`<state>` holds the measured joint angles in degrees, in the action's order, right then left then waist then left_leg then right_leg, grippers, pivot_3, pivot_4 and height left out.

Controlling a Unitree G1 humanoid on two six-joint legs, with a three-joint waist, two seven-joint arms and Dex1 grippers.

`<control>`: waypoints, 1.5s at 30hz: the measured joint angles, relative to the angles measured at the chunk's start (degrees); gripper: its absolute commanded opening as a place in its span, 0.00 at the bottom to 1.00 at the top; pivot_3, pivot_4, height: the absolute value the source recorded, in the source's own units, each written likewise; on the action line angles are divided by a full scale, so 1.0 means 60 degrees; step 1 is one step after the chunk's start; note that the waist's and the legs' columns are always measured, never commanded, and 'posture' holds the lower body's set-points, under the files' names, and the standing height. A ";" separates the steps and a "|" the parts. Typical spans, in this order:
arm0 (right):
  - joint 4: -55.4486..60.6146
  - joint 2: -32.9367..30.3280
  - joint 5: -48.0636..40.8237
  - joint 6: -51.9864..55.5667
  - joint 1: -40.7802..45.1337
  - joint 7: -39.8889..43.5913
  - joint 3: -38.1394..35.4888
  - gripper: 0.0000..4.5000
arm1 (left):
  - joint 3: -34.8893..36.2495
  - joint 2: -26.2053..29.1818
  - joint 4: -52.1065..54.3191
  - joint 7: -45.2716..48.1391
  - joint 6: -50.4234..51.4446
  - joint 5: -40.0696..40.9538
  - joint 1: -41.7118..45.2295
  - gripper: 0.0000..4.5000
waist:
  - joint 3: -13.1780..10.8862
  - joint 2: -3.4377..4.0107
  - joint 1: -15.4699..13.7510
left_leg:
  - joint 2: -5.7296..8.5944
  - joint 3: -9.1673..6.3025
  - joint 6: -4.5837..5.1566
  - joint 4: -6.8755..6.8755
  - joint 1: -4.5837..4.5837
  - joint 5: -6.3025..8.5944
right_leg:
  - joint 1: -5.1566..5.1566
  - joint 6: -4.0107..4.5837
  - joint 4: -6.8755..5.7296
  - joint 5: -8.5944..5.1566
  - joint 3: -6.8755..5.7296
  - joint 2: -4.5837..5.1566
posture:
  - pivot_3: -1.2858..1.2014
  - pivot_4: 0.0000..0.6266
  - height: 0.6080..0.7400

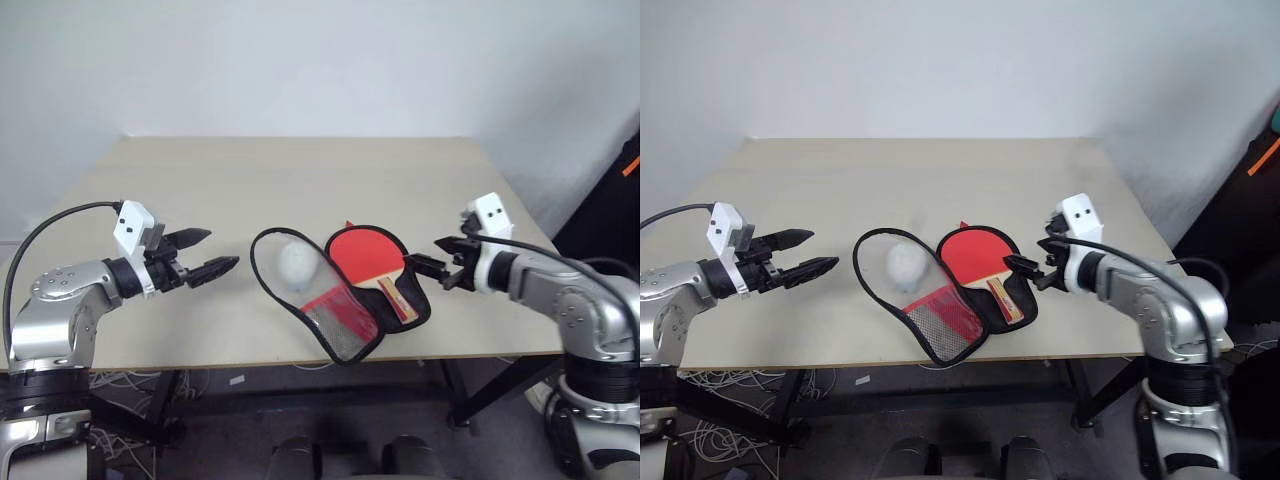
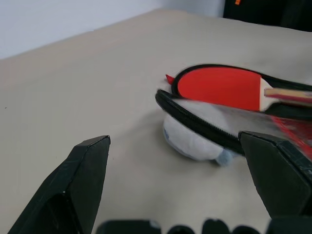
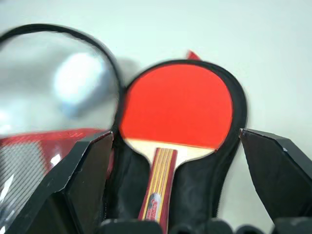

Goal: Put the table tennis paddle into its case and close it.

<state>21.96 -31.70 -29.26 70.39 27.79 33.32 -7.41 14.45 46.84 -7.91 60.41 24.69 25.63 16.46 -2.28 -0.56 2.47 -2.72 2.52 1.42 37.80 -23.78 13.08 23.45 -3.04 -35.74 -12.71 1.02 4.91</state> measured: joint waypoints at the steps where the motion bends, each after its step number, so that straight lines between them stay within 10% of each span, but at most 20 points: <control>1: -0.0025 -0.0415 -0.0017 -0.0252 -0.0117 0.0345 -0.0026 1.00 | -0.0011 -0.0002 -0.0039 0.0039 0.0000 -0.0006 -0.0075 0.96 | 0.0000 -0.0001 -0.0002 | 0.0003 0.0000 0.0000 0.0001 -0.0001 0.0000 | 0.0000 -0.0001 0.0001 -0.0001 -0.0001 0.0003 | 0.52 0.00 1.00; 14: -0.0177 -0.2400 -0.0631 -0.2222 -0.0975 0.2993 0.0123 1.00 | -0.1093 -0.0956 0.0701 0.0006 0.0161 -0.0105 -0.0727 0.00 | -0.0002 -0.0013 -0.0004 | -0.0002 -0.0001 0.0003 0.0012 -0.0002 -0.0002 | -0.0003 0.0000 -0.0001 0.0000 0.0004 -0.0004 | 0.52 0.00 1.00; 35: -0.1138 -0.3883 -0.0521 -0.3213 -0.0856 0.3848 0.0252 1.00 | -0.4562 -0.5587 0.1926 -0.2804 0.1462 -0.0814 0.2251 0.00 | -0.0003 -0.0021 -0.0195 | 0.0027 -0.0005 0.0051 0.0032 -0.0008 -0.0023 | -0.0032 -0.0010 0.0000 -0.0003 0.0037 -0.0010 | 0.52 0.00 1.00; 45: -0.1412 -0.3942 -0.0362 -0.3597 -0.0917 0.3772 0.0250 1.00 | -0.4734 -0.5588 0.2217 -0.3177 0.2751 -0.0660 0.1819 0.00 | -0.0003 -0.0018 -0.0191 | 0.0025 -0.0005 0.0051 0.0027 -0.0004 -0.0023 | -0.0026 -0.0010 -0.0003 -0.0004 0.0047 -0.0016 | 0.52 0.00 1.00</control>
<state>13.49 -55.35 -31.43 48.81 22.28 55.96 -5.91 -13.96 13.32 5.39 41.34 41.20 21.67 27.38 -2.30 -0.67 1.33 -2.57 2.50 1.72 37.96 -23.80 12.94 23.29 -3.10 -35.76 -12.73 1.30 4.82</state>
